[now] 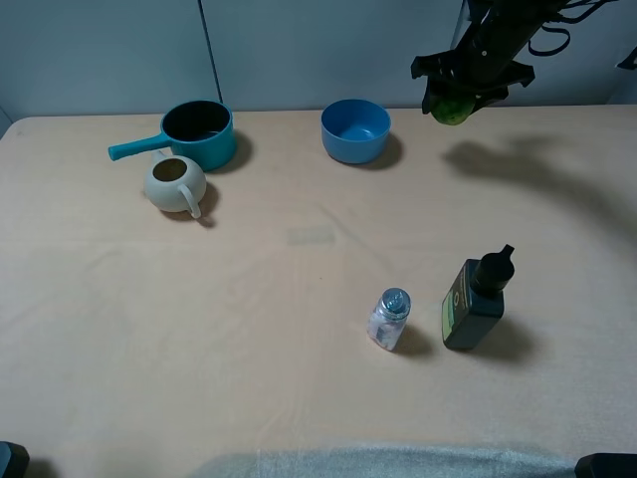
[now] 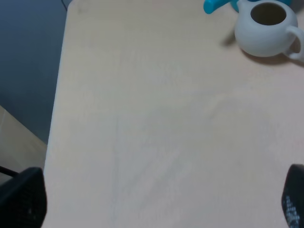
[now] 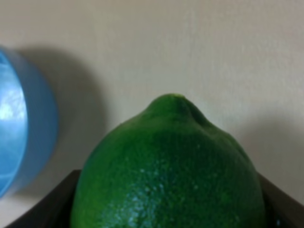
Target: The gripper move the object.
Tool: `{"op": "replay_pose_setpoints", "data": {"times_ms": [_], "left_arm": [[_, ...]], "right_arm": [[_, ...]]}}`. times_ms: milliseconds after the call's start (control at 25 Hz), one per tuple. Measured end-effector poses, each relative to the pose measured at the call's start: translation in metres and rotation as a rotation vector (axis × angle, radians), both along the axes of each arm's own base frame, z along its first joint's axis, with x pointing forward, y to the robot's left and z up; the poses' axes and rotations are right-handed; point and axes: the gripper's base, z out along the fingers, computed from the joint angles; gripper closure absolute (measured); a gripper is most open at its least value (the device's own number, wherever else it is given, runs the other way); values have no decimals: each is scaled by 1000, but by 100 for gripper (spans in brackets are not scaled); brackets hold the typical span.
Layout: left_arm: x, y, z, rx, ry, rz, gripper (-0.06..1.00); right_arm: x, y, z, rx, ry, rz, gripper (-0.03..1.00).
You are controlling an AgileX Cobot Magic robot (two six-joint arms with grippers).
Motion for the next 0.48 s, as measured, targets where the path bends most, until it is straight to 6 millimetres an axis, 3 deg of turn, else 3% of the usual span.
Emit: {"op": "replay_pose_setpoints", "data": {"times_ms": [480], "left_arm": [[0,0,0,0,0,0,-5]], "right_arm": [[12,1,-30,-7,-40,-4,51]]}}
